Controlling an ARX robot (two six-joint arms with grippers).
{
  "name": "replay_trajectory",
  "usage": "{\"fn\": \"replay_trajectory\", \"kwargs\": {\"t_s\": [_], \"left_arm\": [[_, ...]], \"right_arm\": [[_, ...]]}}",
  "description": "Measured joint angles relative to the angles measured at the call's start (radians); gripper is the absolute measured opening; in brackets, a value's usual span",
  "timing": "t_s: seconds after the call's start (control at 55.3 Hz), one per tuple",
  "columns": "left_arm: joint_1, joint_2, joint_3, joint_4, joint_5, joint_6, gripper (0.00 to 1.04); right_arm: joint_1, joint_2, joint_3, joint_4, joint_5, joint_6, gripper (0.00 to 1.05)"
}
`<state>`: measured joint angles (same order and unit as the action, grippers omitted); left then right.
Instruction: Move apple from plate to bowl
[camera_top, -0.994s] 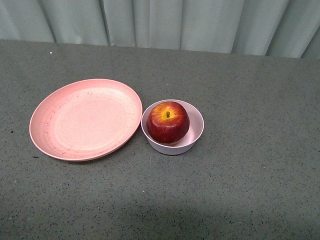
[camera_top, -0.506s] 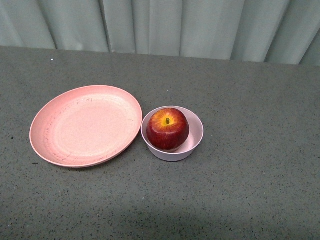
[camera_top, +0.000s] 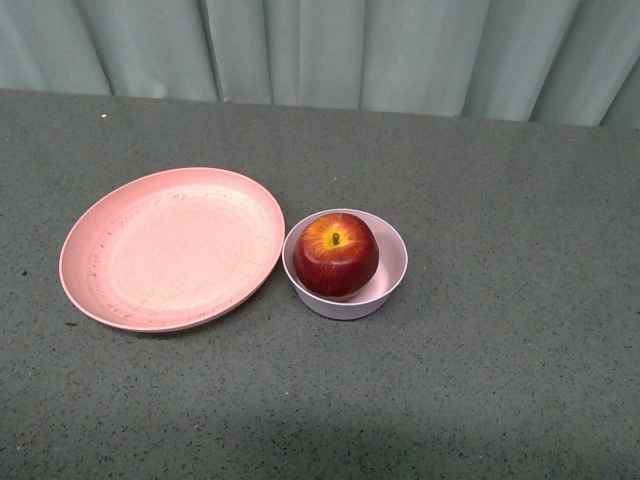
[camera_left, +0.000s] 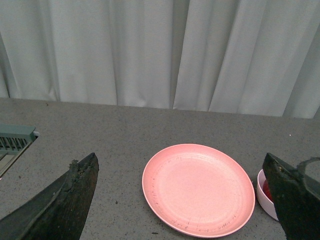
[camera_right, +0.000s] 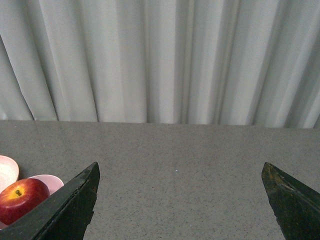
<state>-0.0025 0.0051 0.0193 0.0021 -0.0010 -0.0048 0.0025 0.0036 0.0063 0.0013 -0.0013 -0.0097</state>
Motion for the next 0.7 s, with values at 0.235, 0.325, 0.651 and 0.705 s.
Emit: {"fn": "replay_trajectory", "kwargs": {"t_s": [0.235,0.325,0.651,0.705], "left_arm": [[0.0,0.0,0.0,0.0,0.0,0.0,0.98],[0.0,0.0,0.0,0.0,0.0,0.0,0.98],[0.0,0.0,0.0,0.0,0.0,0.0,0.98],[0.0,0.0,0.0,0.0,0.0,0.0,0.98]], "right_arm": [[0.0,0.0,0.0,0.0,0.0,0.0,0.95],[0.0,0.0,0.0,0.0,0.0,0.0,0.95],[0.0,0.0,0.0,0.0,0.0,0.0,0.95],[0.0,0.0,0.0,0.0,0.0,0.0,0.95]]}}
